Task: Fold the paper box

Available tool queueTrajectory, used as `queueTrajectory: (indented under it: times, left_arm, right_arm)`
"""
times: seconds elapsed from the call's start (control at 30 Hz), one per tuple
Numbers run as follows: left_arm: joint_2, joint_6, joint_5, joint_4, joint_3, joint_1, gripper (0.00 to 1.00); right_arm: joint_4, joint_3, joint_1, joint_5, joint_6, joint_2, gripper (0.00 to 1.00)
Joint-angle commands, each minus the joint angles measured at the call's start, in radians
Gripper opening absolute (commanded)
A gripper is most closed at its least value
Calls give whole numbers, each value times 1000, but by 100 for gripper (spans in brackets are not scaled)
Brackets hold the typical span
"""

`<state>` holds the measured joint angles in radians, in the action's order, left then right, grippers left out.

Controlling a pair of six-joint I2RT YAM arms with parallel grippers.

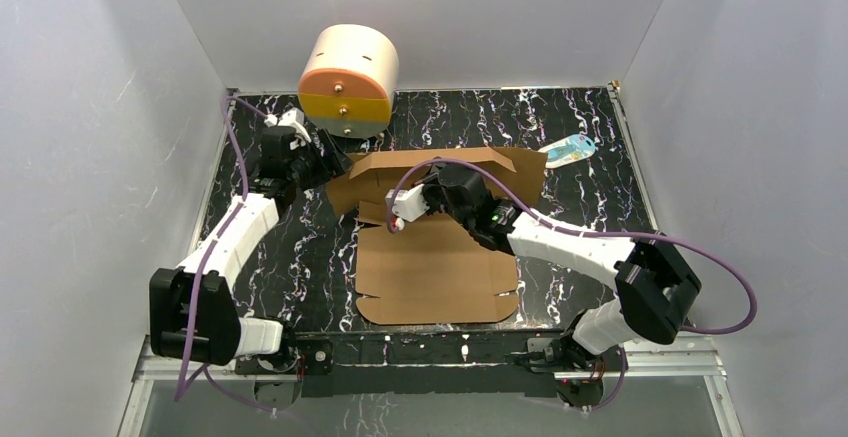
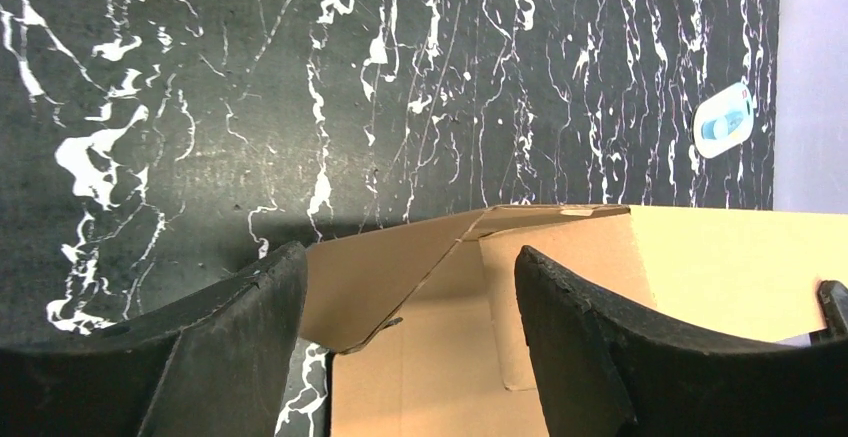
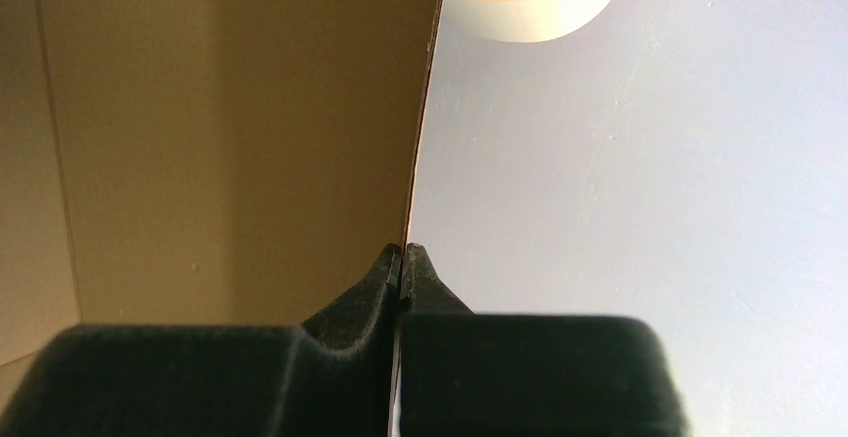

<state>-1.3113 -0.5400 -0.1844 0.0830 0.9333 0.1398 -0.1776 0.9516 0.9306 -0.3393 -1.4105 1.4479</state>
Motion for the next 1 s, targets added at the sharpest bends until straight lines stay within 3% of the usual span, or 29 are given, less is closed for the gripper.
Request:
queueTrajectory:
  times: [0.0,0.4,0.67,0.97]
  left_arm:
    - [-10,-2,-18,-62,-16,35,73]
    - [-10,-11,104,-116,-55,172,70]
    - [20,-26,110,-123,-73,211,52]
    - [50,-39,86,-90,-45,229,41]
  right_arm:
    - [-45,-5,17,-7,-12,-24,7]
    - [-76,-6,23,-8,-13,-12,8]
    - [-114,-31,28,-10,1,10,8]
    - [-186,-51,28,-41,-10,34,8]
